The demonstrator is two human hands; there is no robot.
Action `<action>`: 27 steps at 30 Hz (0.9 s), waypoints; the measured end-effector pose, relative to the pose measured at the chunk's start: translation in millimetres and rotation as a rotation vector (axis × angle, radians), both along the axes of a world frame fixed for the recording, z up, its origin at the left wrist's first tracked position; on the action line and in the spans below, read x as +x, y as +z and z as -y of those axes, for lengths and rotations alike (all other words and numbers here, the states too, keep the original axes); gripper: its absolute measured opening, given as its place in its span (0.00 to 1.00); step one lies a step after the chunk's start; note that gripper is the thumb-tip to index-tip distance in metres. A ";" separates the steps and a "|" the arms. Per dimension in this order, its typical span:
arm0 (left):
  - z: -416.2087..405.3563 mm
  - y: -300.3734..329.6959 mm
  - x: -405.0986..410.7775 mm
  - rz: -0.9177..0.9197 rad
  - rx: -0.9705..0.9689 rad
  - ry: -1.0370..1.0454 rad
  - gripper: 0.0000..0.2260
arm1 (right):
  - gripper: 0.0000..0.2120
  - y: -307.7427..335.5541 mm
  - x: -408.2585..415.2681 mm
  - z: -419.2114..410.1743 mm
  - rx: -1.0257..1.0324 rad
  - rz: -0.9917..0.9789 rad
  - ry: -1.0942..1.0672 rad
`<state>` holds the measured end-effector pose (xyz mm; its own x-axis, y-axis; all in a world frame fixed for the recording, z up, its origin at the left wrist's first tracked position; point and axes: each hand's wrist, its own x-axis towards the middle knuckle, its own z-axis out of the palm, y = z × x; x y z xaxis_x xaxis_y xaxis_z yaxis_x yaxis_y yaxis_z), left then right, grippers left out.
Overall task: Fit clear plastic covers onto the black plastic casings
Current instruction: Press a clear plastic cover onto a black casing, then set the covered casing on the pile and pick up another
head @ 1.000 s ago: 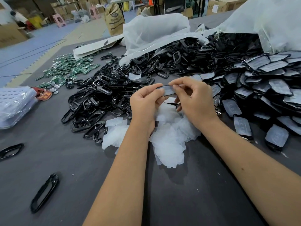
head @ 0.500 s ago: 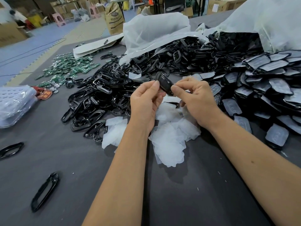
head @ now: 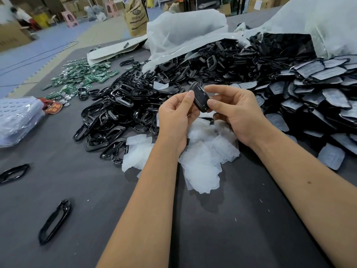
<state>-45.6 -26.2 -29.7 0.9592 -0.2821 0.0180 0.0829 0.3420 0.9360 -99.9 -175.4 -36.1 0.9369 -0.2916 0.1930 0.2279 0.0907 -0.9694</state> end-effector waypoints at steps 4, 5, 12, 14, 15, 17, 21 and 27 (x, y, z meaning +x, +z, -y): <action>0.5 -0.7 -0.5 0.008 0.001 -0.032 0.07 | 0.14 -1.5 0.5 3.9 0.053 0.014 0.018; 0.3 -1.0 -0.3 0.013 0.004 -0.045 0.07 | 0.15 -1.5 0.4 5.0 0.079 0.017 0.037; -0.4 -1.2 1.3 0.051 0.044 -0.062 0.07 | 0.15 0.6 1.4 3.8 0.226 -0.014 0.164; 1.3 -2.4 -0.2 0.086 0.089 -0.067 0.07 | 0.14 1.0 1.0 4.0 0.266 -0.011 0.156; 1.4 -2.8 -0.8 0.100 0.102 -0.073 0.06 | 0.15 0.9 1.0 4.5 0.282 -0.005 0.148; 0.0 -2.7 -0.7 0.115 0.108 -0.090 0.07 | 0.18 0.6 0.9 5.5 0.295 0.001 0.144; -2.2 -1.0 -1.9 0.147 0.116 -0.133 0.07 | 0.21 0.2 0.0 7.4 0.302 0.008 0.165; -8.9 6.6 -3.4 0.155 0.081 -0.169 0.10 | 0.23 2.9 -5.7 8.0 0.256 0.026 0.184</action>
